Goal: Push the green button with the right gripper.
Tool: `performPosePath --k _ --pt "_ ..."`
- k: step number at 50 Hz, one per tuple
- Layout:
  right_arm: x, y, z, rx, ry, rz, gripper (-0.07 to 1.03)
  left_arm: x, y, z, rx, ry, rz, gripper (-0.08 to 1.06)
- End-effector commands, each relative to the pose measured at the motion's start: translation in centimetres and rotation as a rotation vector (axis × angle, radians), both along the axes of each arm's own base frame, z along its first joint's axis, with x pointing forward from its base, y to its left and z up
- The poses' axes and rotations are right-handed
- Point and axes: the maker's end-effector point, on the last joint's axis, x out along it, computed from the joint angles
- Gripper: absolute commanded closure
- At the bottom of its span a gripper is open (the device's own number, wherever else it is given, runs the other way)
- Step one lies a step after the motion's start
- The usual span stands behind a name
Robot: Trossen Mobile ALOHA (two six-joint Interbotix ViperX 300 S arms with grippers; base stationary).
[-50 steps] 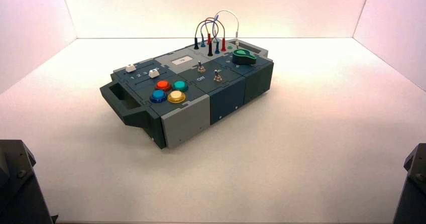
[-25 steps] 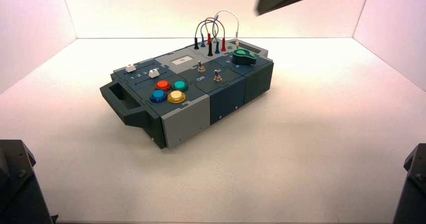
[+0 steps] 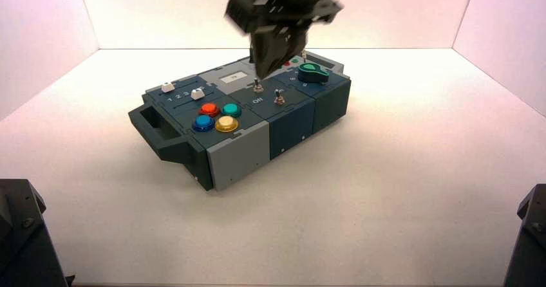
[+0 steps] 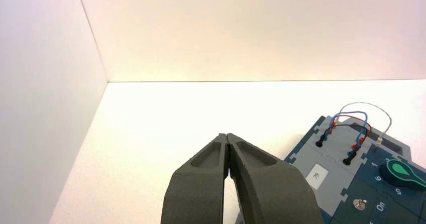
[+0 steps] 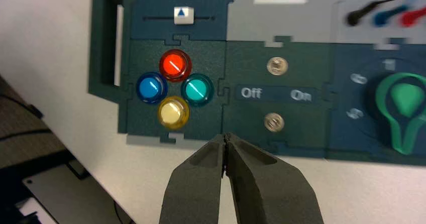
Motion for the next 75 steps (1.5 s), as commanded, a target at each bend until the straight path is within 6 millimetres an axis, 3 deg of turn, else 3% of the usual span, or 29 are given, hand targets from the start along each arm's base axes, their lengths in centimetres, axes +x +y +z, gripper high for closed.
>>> performPosePath --k 1,19,60,75 --pt "1.1 2.2 0.6 0.015 -0.009 0.016 0.98 0.3 0.1 0.7 -0.002 -0.015 0.004 1.01" --pt "1.7 4.8 -0.6 -0.011 0.039 0.029 0.98 0.2 0.1 0.8 -0.002 -0.02 0.004 1.01" --pt "0.6 4.3 -4.2 -0.06 0.133 0.002 0.98 0.2 0.1 1.1 0.0 -0.031 0.003 1.01" --pt "0.7 4.5 -2.4 -0.03 0.109 0.005 0.98 0.2 0.1 1.1 0.008 -0.031 0.002 1.01"
